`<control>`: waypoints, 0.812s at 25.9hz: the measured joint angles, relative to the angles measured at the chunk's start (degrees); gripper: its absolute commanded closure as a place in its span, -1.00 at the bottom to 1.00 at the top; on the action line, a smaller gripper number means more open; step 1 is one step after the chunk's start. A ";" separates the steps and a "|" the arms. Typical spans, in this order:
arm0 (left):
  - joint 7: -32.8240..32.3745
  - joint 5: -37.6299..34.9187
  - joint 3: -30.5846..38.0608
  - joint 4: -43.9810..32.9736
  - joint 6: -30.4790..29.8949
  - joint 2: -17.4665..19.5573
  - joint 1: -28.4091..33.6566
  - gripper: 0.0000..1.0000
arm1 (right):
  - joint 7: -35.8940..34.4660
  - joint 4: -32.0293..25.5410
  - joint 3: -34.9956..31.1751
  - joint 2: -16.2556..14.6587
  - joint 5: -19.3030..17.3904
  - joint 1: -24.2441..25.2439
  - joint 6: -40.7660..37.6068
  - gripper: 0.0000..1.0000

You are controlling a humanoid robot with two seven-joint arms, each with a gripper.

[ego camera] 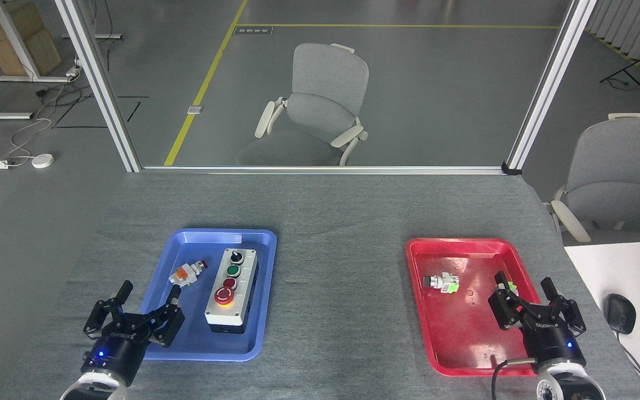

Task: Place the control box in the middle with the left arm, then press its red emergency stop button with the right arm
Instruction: 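Reach the left gripper forward to the grey control box on the blue tray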

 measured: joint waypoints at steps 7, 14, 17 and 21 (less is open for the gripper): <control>-0.07 -0.01 0.01 -0.73 0.00 -0.09 -0.02 -0.98 | -0.14 0.06 -0.05 0.01 0.00 0.00 -0.09 -0.99; 0.20 -2.24 -0.68 -2.59 1.04 -0.63 0.43 -0.95 | -0.09 0.07 -0.01 0.04 0.00 0.00 -0.17 -0.99; 0.21 -5.62 -2.30 -3.56 2.52 -0.77 0.55 -0.98 | -0.03 0.08 0.02 0.05 0.00 0.00 -0.17 -0.99; 0.07 -7.56 -5.20 -4.11 3.89 -0.86 0.61 -0.99 | 0.00 0.08 0.03 0.05 0.01 0.00 -0.17 -0.99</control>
